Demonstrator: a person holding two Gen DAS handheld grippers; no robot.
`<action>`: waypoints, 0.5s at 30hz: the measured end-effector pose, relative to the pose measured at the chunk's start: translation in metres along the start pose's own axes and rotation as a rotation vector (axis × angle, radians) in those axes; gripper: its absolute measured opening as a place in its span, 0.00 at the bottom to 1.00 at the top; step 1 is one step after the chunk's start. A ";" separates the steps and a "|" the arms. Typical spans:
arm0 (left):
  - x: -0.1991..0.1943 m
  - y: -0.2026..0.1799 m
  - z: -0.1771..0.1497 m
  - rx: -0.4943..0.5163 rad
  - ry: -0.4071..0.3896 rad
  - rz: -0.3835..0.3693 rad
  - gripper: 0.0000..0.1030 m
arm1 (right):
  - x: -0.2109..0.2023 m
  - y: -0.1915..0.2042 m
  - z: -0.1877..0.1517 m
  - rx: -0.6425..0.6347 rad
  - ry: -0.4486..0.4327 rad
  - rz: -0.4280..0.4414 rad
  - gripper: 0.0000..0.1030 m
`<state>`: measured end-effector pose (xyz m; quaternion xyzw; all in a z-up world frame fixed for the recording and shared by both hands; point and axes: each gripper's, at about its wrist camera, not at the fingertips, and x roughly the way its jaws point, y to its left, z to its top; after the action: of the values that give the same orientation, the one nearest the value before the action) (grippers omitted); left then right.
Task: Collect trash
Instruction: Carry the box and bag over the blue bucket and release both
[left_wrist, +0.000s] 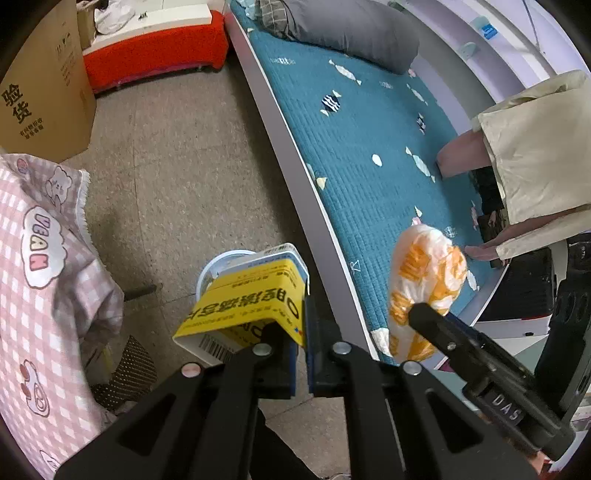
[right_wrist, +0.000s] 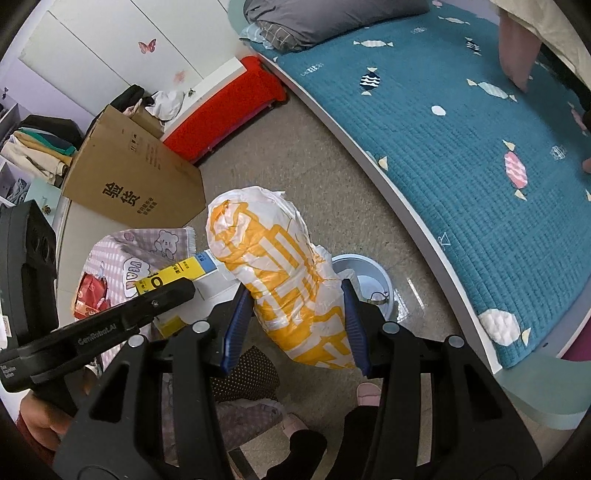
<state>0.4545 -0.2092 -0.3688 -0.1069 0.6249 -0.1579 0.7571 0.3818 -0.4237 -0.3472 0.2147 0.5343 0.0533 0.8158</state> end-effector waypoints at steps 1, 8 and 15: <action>0.002 -0.002 0.001 -0.001 0.004 -0.004 0.06 | 0.001 -0.002 0.001 0.005 0.000 0.000 0.45; 0.001 0.003 0.005 -0.047 -0.002 0.030 0.73 | 0.008 -0.003 0.003 -0.004 0.006 -0.003 0.45; -0.020 0.032 -0.013 -0.130 -0.040 0.073 0.73 | 0.029 0.012 -0.012 -0.047 0.074 -0.005 0.45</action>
<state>0.4422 -0.1718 -0.3642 -0.1361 0.6220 -0.0874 0.7661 0.3852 -0.4004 -0.3705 0.1920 0.5631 0.0717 0.8005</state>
